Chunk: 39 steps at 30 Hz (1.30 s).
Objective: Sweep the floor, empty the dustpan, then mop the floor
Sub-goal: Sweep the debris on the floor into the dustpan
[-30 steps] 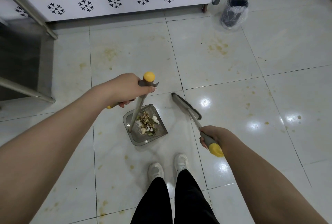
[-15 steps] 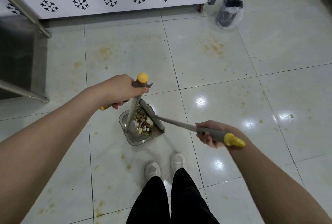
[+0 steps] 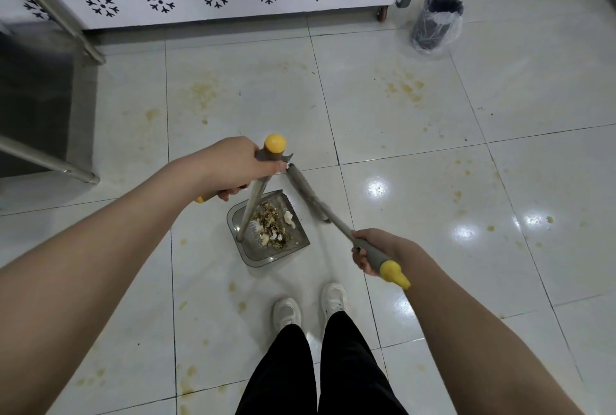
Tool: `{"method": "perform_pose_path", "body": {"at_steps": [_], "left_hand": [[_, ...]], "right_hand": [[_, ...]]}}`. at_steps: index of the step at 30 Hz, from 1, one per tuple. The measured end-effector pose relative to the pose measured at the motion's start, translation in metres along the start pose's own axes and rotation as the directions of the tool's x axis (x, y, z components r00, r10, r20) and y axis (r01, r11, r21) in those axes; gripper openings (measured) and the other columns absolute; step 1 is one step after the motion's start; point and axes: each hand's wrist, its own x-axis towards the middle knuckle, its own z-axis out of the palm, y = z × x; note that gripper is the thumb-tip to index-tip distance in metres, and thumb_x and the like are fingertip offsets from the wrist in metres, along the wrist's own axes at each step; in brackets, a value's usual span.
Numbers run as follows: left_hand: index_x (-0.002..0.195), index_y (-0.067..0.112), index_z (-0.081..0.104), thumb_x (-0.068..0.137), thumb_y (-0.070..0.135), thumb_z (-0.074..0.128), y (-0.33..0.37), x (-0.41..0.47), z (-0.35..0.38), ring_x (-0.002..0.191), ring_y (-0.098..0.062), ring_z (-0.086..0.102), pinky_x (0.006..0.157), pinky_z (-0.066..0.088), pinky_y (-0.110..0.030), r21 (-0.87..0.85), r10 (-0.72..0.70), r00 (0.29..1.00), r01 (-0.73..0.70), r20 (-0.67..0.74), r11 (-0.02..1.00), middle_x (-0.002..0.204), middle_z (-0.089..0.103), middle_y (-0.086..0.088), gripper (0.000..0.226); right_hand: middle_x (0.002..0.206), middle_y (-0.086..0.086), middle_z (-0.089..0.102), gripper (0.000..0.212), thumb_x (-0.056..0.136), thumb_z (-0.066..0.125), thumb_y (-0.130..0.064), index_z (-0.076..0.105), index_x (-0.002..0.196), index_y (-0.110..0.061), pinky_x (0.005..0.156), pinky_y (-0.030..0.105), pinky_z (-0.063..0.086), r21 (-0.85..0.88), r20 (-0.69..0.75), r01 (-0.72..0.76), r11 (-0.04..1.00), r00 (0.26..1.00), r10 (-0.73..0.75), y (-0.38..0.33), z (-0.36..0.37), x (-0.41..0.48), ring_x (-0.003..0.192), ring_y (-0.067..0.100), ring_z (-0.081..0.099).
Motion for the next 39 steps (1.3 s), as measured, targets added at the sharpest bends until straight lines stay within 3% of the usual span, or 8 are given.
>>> {"method": "perform_pose_path", "body": {"at_steps": [6, 11, 18, 24, 28, 32, 39], "left_hand": [[0.075, 0.012, 0.053, 0.089, 0.049, 0.055, -0.001, -0.003, 0.001, 0.044, -0.017, 0.04, 0.04, 0.038, -0.021, -0.017, 0.002, 1.0, -0.002, 0.003, 1.0, 0.059, 0.044, -0.004, 0.04], [0.074, 0.014, 0.052, 0.089, 0.05, 0.055, -0.005, -0.005, 0.001, 0.044, -0.016, 0.04, 0.039, 0.038, -0.02, -0.017, 0.004, 1.0, -0.004, 0.004, 1.0, 0.059, 0.044, -0.005, 0.039], [0.072, 0.013, 0.05, 0.088, 0.051, 0.056, -0.011, -0.008, 0.003, 0.043, -0.017, 0.04, 0.04, 0.039, -0.021, -0.007, -0.005, 1.0, 0.005, -0.005, 1.0, 0.058, 0.043, -0.005, 0.041], [0.072, 0.012, 0.052, 0.088, 0.051, 0.056, -0.01, -0.009, 0.004, 0.044, -0.017, 0.041, 0.041, 0.04, -0.021, -0.013, 0.005, 1.0, -0.005, -0.008, 1.0, 0.059, 0.044, -0.005, 0.042], [0.082, 0.01, 0.057, 0.088, 0.051, 0.055, -0.008, -0.011, 0.005, 0.044, -0.017, 0.041, 0.04, 0.04, -0.021, -0.009, 0.006, 1.0, -0.006, -0.005, 1.0, 0.061, 0.044, -0.005, 0.041], [0.074, 0.012, 0.052, 0.088, 0.05, 0.056, -0.011, -0.012, 0.005, 0.043, -0.018, 0.041, 0.04, 0.04, -0.022, -0.007, 0.0, 1.0, 0.0, 0.002, 1.0, 0.06, 0.044, -0.006, 0.041], [0.076, 0.01, 0.05, 0.089, 0.049, 0.056, -0.017, -0.018, -0.005, 0.039, -0.016, 0.034, 0.042, 0.035, -0.022, -0.051, -0.049, 0.997, 0.053, 0.067, 0.997, 0.056, 0.038, -0.005, 0.041]], "right_hand": [[0.039, 0.0, 0.047, 0.054, 0.094, 0.044, -0.042, 0.052, 0.055, -0.005, 0.027, 0.013, 0.037, 0.039, 0.216, -0.122, 0.992, 0.97, 0.111, -0.019, -0.025, -0.023, 0.027, 0.008, 0.047], [0.044, 0.001, 0.053, 0.05, 0.094, 0.046, -0.042, 0.053, 0.062, -0.005, 0.028, 0.014, 0.04, -0.007, 0.136, -0.068, 0.998, 0.988, 0.068, -0.025, -0.046, -0.041, 0.028, 0.008, 0.05], [0.038, -0.002, 0.045, 0.044, 0.096, 0.046, -0.04, 0.044, 0.064, -0.01, 0.029, 0.011, 0.036, -0.098, -0.031, 0.032, 0.995, 0.999, -0.035, -0.011, -0.02, -0.026, 0.026, 0.008, 0.044], [0.039, -0.004, 0.044, 0.044, 0.095, 0.047, -0.04, 0.044, 0.062, -0.012, 0.03, 0.011, 0.036, -0.14, 0.011, -0.01, 0.99, 1.0, 0.012, 0.003, -0.004, -0.016, 0.028, 0.007, 0.043], [0.043, -0.002, 0.049, 0.051, 0.092, 0.051, -0.041, 0.052, 0.055, -0.007, 0.03, 0.014, 0.04, -0.034, 0.116, -0.074, 0.997, 0.99, 0.078, -0.001, -0.019, -0.02, 0.029, 0.007, 0.048], [0.044, -0.001, 0.05, 0.043, 0.093, 0.05, -0.043, 0.05, 0.067, -0.008, 0.03, 0.014, 0.041, -0.057, 0.05, -0.049, 0.997, 0.997, 0.052, -0.003, -0.031, -0.032, 0.029, 0.008, 0.049], [0.041, -0.002, 0.047, 0.043, 0.094, 0.048, -0.043, 0.048, 0.066, -0.01, 0.032, 0.012, 0.041, -0.04, -0.063, 0.041, 0.998, 0.997, -0.044, 0.012, -0.032, -0.041, 0.029, 0.008, 0.046]]}}
